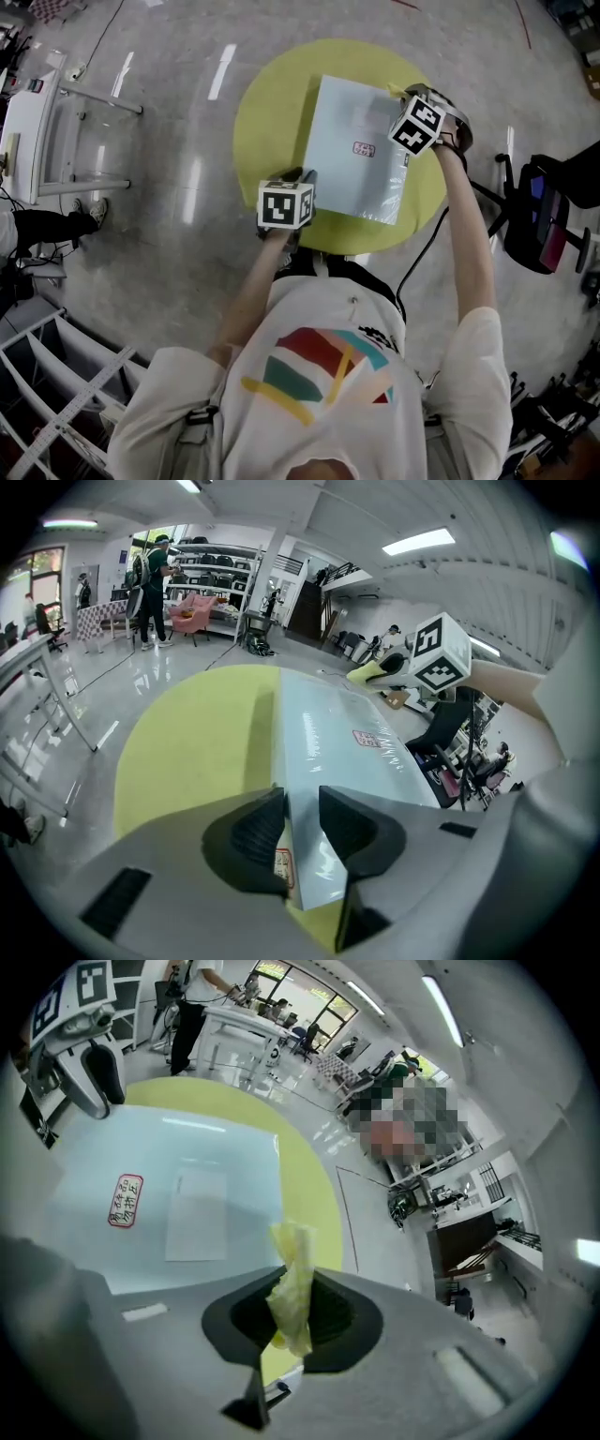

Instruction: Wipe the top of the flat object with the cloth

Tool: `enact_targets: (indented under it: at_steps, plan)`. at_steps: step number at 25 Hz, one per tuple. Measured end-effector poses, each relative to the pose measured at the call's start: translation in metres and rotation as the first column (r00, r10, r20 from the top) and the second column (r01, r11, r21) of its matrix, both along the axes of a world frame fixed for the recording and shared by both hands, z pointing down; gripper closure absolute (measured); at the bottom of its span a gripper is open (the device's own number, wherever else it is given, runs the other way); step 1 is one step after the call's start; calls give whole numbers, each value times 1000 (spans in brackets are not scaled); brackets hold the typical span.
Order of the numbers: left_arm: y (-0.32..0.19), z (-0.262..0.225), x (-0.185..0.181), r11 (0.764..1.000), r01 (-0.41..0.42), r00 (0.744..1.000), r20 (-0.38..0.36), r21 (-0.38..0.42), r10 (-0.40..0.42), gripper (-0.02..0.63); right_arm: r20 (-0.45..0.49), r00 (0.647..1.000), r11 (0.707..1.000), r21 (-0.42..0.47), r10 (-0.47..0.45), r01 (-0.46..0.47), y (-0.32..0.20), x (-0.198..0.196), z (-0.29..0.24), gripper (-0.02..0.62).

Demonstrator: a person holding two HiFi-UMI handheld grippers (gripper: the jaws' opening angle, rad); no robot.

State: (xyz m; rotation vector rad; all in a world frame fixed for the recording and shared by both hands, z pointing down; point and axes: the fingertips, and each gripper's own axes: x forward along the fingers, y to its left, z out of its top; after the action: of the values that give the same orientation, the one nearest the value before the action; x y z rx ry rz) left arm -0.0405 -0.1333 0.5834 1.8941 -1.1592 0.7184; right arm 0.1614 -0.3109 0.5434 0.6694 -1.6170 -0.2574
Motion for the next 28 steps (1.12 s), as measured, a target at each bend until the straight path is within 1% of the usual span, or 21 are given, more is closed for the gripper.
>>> enact_targets:
  at_steps: [7,10,17,22,28]
  plan:
    - [0,1,1,1000,1,1000,0,-2,-1,483,-74,997,996,-84,-33,27,-13,-1,27,568]
    - [1,1,0,1000,5,1000,0,-1,-5,483,-88,995,993,-111,-49,39,-14,-2,31,569]
    - [0,0,0,1000,5,1000,-7,-5,-5,482,-75,995,985,-166,-63,49,-6,-5,38,569]
    - [0,0,-1,1000,7,1000,-4,0,-7,482,-46,996,969,-240,-79,66,8,-8,37,569]
    - [1,1,-1,1000,6,1000,-9,2,-5,482,-29,996,955,-289,-83,71,25,-9,38,569]
